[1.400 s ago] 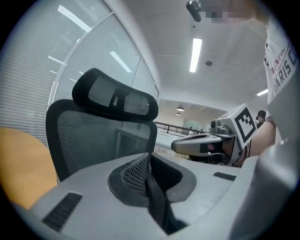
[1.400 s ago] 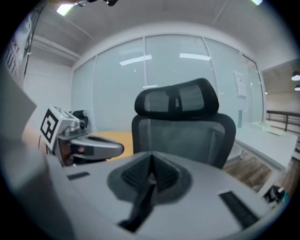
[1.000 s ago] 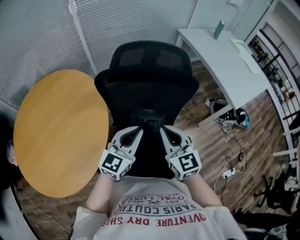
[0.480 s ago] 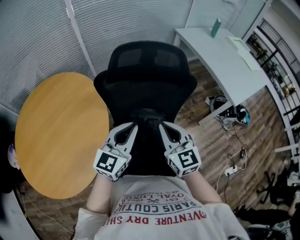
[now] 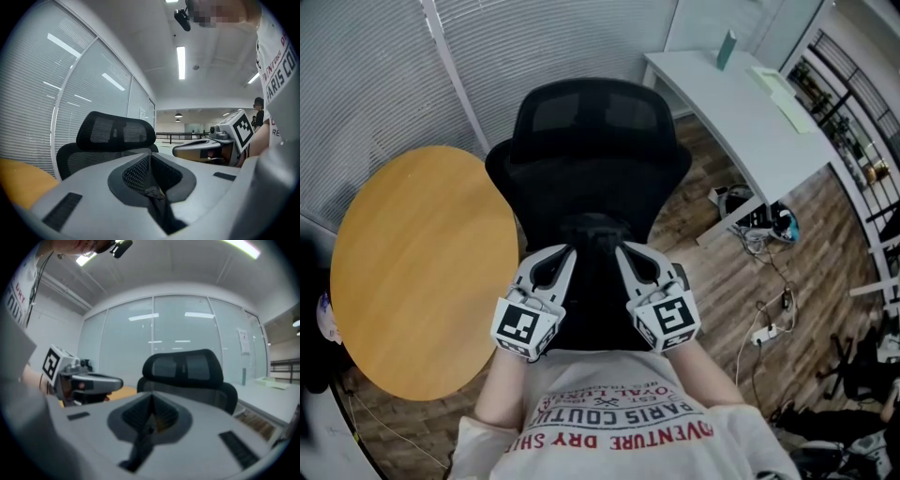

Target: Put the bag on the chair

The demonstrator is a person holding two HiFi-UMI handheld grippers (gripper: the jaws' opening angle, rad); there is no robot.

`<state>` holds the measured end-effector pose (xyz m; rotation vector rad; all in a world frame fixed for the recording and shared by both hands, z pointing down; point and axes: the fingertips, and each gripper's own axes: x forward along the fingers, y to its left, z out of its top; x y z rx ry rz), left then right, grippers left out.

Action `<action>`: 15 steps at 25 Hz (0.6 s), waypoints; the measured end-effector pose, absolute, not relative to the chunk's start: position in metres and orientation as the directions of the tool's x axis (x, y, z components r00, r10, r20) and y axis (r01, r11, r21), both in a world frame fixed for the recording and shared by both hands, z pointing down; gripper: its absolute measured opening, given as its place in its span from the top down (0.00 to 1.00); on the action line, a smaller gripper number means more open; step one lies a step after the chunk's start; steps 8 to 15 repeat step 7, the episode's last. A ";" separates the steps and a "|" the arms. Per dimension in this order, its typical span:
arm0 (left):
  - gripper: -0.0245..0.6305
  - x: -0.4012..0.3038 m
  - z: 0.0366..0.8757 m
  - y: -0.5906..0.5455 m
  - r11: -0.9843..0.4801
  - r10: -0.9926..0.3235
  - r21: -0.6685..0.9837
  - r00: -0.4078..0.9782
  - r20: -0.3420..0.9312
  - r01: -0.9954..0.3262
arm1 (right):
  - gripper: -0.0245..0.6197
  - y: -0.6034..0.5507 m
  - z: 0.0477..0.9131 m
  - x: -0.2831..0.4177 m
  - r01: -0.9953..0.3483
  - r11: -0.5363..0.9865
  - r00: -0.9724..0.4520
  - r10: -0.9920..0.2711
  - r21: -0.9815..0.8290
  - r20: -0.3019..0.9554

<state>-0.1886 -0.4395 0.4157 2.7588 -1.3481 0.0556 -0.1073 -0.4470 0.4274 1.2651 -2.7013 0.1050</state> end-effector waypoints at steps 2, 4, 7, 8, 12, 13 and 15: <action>0.90 -0.191 0.414 -0.440 -0.607 -0.791 0.042 0.609 0.058 -0.793 | 0.92 -0.446 0.428 -0.107 -0.771 0.637 -0.627 -0.759 0.000 0.174; 0.90 -0.193 0.413 -0.442 -0.604 -0.794 0.041 0.605 0.058 -0.796 | 0.92 -0.446 0.428 -0.108 -0.773 0.635 -0.626 -0.761 -0.004 0.172; 0.90 -0.195 0.413 -0.442 -0.599 -0.797 0.044 0.600 0.063 -0.800 | 0.92 -0.443 0.428 -0.108 -0.773 0.635 -0.627 -0.760 -0.010 0.172; 0.90 -0.195 0.413 -0.442 -0.599 -0.797 0.044 0.600 0.063 -0.800 | 0.92 -0.443 0.428 -0.108 -0.773 0.635 -0.627 -0.760 -0.010 0.172; 0.90 -0.195 0.413 -0.442 -0.599 -0.797 0.044 0.600 0.063 -0.800 | 0.92 -0.443 0.428 -0.108 -0.773 0.635 -0.627 -0.760 -0.010 0.172; 0.90 -0.195 0.413 -0.442 -0.599 -0.797 0.044 0.600 0.063 -0.800 | 0.92 -0.443 0.428 -0.108 -0.773 0.635 -0.627 -0.760 -0.010 0.172; 0.90 -0.195 0.413 -0.442 -0.599 -0.797 0.044 0.600 0.063 -0.800 | 0.92 -0.443 0.428 -0.108 -0.773 0.635 -0.627 -0.760 -0.010 0.172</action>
